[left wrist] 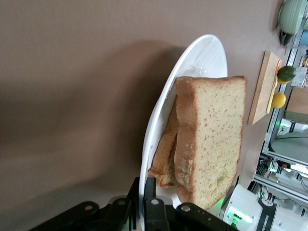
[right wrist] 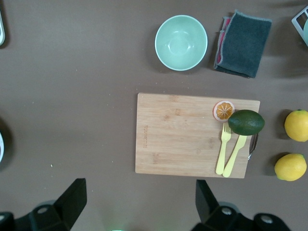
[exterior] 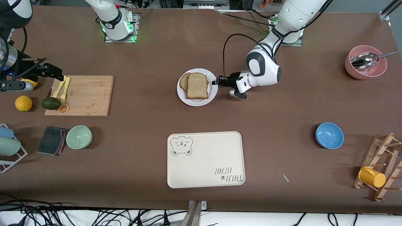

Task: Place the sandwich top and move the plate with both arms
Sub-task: 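Slide the plate with the left gripper onto the Taiji Bear tray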

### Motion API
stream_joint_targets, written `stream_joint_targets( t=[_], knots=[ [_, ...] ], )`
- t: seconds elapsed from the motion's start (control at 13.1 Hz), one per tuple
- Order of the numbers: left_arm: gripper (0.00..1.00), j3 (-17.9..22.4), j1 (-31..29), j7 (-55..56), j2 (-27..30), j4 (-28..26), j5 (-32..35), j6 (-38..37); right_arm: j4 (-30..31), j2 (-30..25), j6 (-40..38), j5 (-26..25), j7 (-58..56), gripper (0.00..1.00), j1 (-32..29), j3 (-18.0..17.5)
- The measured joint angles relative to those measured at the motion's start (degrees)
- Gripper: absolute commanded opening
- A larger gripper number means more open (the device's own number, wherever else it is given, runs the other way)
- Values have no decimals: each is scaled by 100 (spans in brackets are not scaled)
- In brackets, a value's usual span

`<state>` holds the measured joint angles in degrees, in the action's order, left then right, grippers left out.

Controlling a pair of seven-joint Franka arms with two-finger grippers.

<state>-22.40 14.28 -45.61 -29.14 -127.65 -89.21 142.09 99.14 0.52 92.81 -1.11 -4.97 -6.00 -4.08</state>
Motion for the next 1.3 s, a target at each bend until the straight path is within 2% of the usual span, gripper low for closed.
stream_joint_targets(
  t=[0.38, 0.69, 0.92, 1.3],
  knots=[
    [0, 25, -219, 271, 2, 478, -1, 94, 0, -21, -41, 0, -99, 100, 0, 47],
    [0, 195, -294, 447, -9, 842, -2, 118, 0, -21, -89, 0, -219, 100, -1, 128],
    [0, 370, -345, 736, -173, 1392, -2, 120, -4, -25, -117, 0, -234, 100, 2, 113],
    [0, 514, -316, 1161, -803, 2467, -2, 332, -7, -45, -179, 0, -522, 100, 4, 117]
  ],
)
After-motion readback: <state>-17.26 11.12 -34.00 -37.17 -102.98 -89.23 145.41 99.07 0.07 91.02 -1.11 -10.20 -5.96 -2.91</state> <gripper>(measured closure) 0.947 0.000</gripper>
